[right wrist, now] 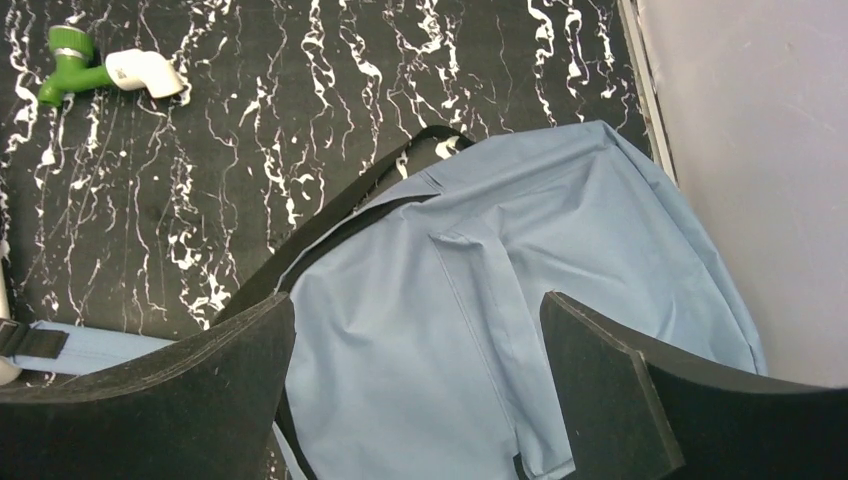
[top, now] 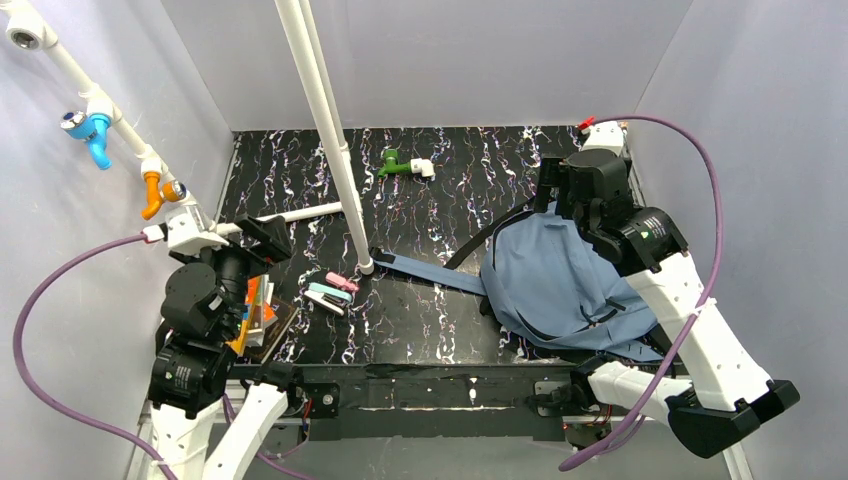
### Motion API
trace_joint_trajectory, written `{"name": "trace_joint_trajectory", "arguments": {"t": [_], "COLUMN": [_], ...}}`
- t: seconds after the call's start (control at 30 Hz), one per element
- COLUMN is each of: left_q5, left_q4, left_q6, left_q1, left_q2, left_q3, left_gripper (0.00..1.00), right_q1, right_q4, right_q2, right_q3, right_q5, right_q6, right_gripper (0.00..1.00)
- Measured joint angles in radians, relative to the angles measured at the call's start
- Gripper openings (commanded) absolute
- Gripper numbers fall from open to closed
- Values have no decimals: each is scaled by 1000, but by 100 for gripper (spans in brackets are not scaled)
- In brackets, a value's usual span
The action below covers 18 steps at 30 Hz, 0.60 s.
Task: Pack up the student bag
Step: Move the student bag to the center of the board.
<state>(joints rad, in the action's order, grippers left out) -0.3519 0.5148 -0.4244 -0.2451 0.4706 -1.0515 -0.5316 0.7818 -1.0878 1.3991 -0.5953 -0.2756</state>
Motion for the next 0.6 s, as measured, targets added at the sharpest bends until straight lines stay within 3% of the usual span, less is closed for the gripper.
{"name": "trace_joint_trajectory", "arguments": {"t": [0.27,0.6], "left_q5": [196,609], "left_q4": [40,-65], "left_q6": [-63,-190], "left_q1": [0,-18], "left_q2": [12,37], "left_q3": [89,303], "left_gripper": [99,99], "right_q1": [0,0], "right_q4": [37,-6], "right_q2": [-5,18], "right_q3": [-24,-295], "right_q5": [36,251], "right_q6": [-12,-56], "right_gripper": [100,100]}}
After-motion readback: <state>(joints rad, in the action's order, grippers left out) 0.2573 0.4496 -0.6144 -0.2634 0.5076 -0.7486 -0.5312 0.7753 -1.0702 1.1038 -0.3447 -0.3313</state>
